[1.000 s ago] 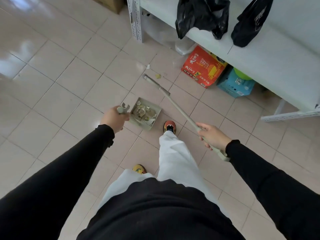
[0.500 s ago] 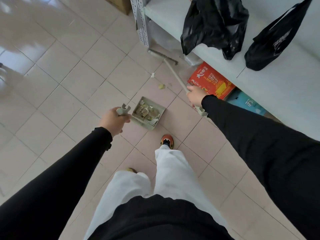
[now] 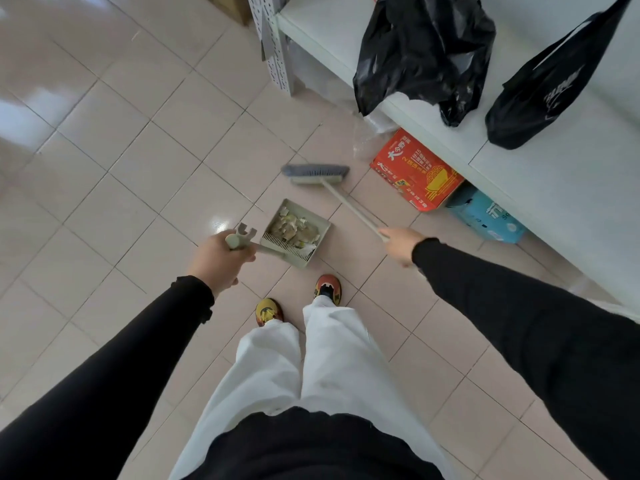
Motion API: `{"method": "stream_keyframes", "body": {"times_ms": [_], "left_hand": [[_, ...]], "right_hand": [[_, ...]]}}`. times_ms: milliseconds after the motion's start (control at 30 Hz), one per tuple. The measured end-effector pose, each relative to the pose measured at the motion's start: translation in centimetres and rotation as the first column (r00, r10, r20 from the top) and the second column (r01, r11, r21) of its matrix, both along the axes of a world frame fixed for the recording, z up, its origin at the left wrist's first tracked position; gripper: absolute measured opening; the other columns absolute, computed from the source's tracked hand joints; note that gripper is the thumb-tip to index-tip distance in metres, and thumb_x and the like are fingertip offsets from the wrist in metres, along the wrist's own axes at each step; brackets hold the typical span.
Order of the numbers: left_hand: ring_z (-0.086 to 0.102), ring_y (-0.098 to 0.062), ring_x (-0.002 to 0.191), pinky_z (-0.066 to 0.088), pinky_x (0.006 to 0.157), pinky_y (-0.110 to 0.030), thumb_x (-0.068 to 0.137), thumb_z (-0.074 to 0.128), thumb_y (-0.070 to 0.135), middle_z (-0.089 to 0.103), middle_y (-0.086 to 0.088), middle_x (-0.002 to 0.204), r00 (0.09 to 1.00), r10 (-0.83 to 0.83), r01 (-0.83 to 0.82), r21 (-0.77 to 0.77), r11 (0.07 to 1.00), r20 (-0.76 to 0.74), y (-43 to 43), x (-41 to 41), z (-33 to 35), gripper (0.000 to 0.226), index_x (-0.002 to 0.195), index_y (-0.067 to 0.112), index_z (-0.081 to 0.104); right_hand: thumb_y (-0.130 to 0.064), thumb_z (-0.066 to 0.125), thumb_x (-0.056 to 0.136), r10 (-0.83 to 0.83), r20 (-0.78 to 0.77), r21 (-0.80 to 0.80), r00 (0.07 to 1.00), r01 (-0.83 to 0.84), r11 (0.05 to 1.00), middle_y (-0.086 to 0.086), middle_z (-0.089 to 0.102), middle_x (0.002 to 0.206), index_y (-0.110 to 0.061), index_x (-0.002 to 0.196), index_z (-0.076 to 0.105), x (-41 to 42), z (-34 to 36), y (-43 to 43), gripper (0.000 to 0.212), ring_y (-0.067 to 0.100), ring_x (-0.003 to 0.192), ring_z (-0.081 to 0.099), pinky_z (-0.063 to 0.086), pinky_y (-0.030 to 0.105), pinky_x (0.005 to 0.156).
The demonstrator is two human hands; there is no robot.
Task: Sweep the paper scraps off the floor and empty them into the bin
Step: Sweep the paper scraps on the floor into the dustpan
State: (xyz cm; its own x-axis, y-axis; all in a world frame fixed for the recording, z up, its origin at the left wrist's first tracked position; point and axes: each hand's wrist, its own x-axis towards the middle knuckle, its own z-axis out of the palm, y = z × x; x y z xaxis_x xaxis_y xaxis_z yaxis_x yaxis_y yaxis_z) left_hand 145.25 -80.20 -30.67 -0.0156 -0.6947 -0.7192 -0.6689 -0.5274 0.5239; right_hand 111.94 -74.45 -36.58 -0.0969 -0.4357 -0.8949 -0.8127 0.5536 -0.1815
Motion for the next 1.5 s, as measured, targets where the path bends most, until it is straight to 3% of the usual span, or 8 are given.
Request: {"method": "stream_keyframes", "body": {"times_ms": [267, 400, 567, 733, 933, 1267, 1400, 1500], "left_hand": [[0.049, -0.018, 0.055, 0.043, 0.046, -0.026, 0.092, 0.06, 0.013, 0.074, -0.018, 0.1, 0.991, -0.126, 0.127, -0.015, 0.992, 0.049, -0.2, -0.1, 0.7, 0.013, 0.102, 0.015, 0.069], [0.049, -0.02, 0.055, 0.044, 0.051, -0.028, 0.09, 0.06, 0.014, 0.074, -0.019, 0.101, 0.979, -0.189, 0.19, -0.006, 0.982, 0.083, -0.3, 0.0, 1.1, 0.014, 0.101, 0.013, 0.069], [0.049, -0.018, 0.058, 0.043, 0.045, -0.026, 0.091, 0.06, 0.012, 0.073, -0.017, 0.104, 0.969, -0.214, 0.214, 0.006, 0.977, 0.124, -0.7, -0.9, 1.2, 0.02, 0.11, 0.011, 0.067], [0.051, -0.02, 0.057, 0.048, 0.053, -0.03, 0.093, 0.06, 0.015, 0.067, -0.01, 0.083, 0.955, -0.246, 0.25, -0.002, 0.968, 0.166, -0.5, -1.5, 1.0, 0.016, 0.106, 0.01, 0.068], [0.051, -0.02, 0.056, 0.047, 0.053, -0.029, 0.092, 0.061, 0.014, 0.069, -0.011, 0.086, 0.967, -0.206, 0.207, 0.007, 0.978, 0.153, 0.7, -0.6, 0.8, 0.017, 0.107, 0.01, 0.068], [0.047, -0.018, 0.053, 0.037, 0.038, -0.021, 0.093, 0.06, 0.016, 0.075, -0.013, 0.1, 0.998, -0.038, 0.038, -0.009, 0.999, 0.052, 4.3, 2.6, 0.7, 0.025, 0.117, 0.012, 0.066], [0.046, -0.017, 0.05, 0.038, 0.045, -0.023, 0.094, 0.059, 0.021, 0.076, -0.007, 0.098, 0.999, 0.025, -0.026, 0.009, 1.0, 0.024, 6.2, 4.6, 0.6, 0.023, 0.116, 0.014, 0.064], [0.046, -0.018, 0.049, 0.038, 0.047, -0.025, 0.094, 0.06, 0.022, 0.076, -0.008, 0.097, 1.0, 0.018, -0.019, 0.009, 1.0, 0.02, 7.3, 5.8, 0.3, 0.013, 0.107, 0.019, 0.063]], "right_hand": [[-0.021, 0.036, 0.102, -0.375, 0.101, -0.021, 0.922, 0.379, 0.925, -0.006, 0.055, 0.089, -0.035, 0.15, 0.036, -2.6, 5.4, 9.9, 0.05, 0.014, 0.062, 0.048, 0.042, 0.023, 0.044], [-0.022, 0.036, 0.102, -0.488, 0.131, -0.074, 0.863, 0.5, 0.863, -0.006, 0.054, 0.09, -0.032, 0.152, 0.034, -0.7, 4.5, 10.0, 0.05, 0.014, 0.061, 0.049, 0.043, 0.025, 0.047], [-0.017, 0.03, 0.104, -0.55, 0.136, 0.036, 0.824, 0.551, 0.834, 0.007, 0.052, 0.137, -0.025, 0.156, 0.028, 4.7, 1.4, 8.2, 0.053, 0.015, 0.064, 0.052, 0.042, 0.024, 0.05], [-0.011, 0.036, 0.1, -0.604, 0.248, 0.175, 0.758, 0.578, 0.797, 0.006, 0.048, 0.075, -0.019, 0.151, 0.038, 5.4, 4.1, 10.4, 0.052, 0.014, 0.045, 0.04, 0.033, 0.018, 0.035], [-0.02, 0.042, 0.103, -0.627, 0.348, 0.18, 0.697, 0.607, 0.774, 0.009, 0.05, 0.083, -0.031, 0.147, 0.041, 3.2, 9.6, 14.6, 0.046, 0.01, 0.043, 0.039, 0.033, 0.023, 0.04], [-0.019, 0.034, 0.101, -0.406, 0.208, -0.129, 0.89, 0.436, 0.891, -0.001, 0.057, 0.092, -0.027, 0.152, 0.035, 5.7, 5.3, 9.2, 0.052, 0.014, 0.056, 0.048, 0.042, 0.025, 0.045], [-0.017, 0.031, 0.1, -0.278, 0.11, -0.109, 0.954, 0.289, 0.951, 0.008, 0.055, 0.135, -0.026, 0.154, 0.032, 7.9, 2.4, 8.0, 0.055, 0.022, 0.072, 0.059, 0.051, 0.029, 0.059], [-0.011, 0.03, 0.101, -0.238, 0.102, -0.015, 0.966, 0.241, 0.971, 0.013, 0.06, 0.126, -0.024, 0.154, 0.034, 9.5, 1.7, 11.2, 0.054, 0.019, 0.061, 0.055, 0.046, 0.028, 0.055]]}}
